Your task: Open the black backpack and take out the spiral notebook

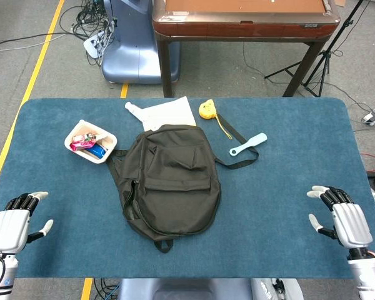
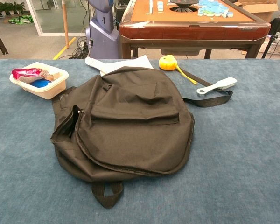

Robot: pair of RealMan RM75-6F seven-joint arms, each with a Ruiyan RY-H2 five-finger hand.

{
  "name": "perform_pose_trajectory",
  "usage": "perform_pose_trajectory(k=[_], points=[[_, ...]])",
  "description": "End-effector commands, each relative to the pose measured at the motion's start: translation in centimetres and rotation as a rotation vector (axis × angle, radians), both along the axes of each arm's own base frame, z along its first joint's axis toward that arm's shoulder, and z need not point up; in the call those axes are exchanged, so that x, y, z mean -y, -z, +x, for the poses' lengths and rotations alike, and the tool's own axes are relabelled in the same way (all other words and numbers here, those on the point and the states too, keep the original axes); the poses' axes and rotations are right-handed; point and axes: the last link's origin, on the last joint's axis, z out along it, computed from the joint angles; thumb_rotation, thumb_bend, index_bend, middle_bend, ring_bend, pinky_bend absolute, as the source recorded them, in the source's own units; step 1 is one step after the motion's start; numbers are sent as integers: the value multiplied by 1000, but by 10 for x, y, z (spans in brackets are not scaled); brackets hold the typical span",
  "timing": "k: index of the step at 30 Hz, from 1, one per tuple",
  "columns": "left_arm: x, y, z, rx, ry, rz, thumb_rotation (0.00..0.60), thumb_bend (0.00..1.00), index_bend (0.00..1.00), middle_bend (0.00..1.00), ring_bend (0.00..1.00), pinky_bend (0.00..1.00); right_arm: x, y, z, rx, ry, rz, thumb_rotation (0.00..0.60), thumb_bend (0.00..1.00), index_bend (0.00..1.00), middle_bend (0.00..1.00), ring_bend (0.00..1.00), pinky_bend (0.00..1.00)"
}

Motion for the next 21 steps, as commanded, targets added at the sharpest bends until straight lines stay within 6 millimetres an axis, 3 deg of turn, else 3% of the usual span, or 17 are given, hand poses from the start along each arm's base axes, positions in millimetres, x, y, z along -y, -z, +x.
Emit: perform_pose_trajectory(k=[1,10,21], points=[[0,0,0,0,-1,-3,600,222,259,275,215,240,0,0,0,0,-4,-1,600,347,324,243,169,191],[2,-1,1,1,3,-2,600,222,259,275,216,240,2,4,11,-1,-59,31,600,347,324,243,169,191],[6,-3,4,4,13,0,600,222,260,275,216,240,27,44,61,-5,-270,268,600,347,324,243,169,191]])
